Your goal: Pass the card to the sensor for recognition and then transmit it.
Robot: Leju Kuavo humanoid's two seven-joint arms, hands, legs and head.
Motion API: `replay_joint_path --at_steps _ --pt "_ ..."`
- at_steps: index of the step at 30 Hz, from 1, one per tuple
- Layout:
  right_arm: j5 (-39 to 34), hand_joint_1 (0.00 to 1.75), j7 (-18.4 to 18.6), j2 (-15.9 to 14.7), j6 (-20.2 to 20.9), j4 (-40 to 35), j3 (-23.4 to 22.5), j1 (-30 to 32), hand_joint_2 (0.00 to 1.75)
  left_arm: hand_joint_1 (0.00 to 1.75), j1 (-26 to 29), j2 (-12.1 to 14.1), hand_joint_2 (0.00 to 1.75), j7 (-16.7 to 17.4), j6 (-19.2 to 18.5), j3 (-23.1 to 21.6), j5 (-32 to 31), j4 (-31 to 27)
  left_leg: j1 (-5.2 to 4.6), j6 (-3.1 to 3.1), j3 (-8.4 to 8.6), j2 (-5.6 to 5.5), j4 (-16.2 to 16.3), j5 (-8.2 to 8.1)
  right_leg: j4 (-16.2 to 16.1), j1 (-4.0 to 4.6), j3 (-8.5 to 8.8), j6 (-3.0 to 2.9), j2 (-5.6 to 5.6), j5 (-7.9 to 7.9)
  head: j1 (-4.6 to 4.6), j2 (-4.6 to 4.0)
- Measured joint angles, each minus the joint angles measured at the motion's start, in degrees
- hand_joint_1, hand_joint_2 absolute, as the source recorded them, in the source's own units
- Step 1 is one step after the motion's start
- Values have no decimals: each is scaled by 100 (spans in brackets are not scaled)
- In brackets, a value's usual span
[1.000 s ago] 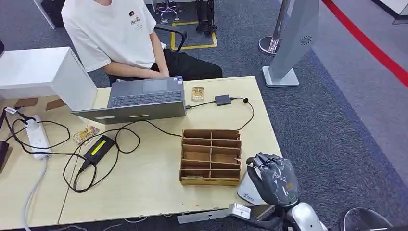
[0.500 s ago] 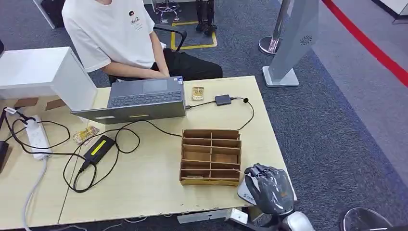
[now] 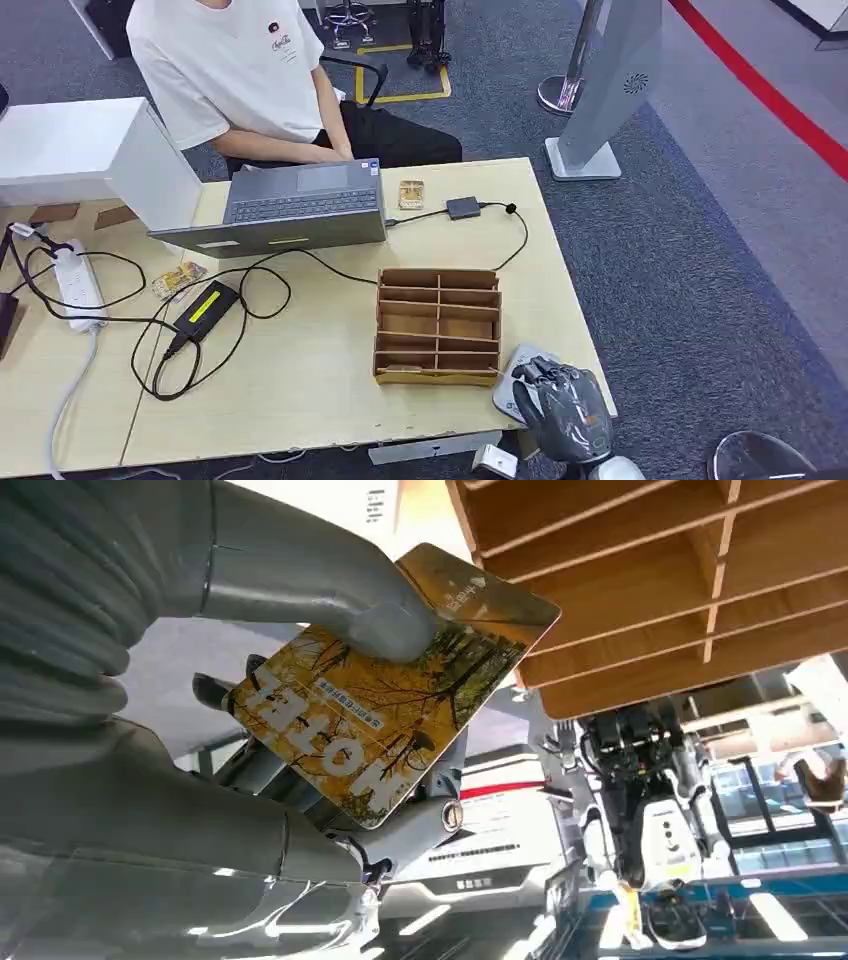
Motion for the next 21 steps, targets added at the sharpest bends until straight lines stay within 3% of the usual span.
replay_joint_path --at_steps 8,21 --pt "-138 175 92 -4 -68 136 81 27 175 0 0 0 175 0 2 0 2 0 0 0 0 1 0 0 0 0 0 0 0 0 0 2" --pt "-422 175 293 -4 -264 964 358 -90 175 0 -1 -2 175 0 0 0 -2 0 0 0 0 2 0 0 0 0 0 0 1 0 0 0"
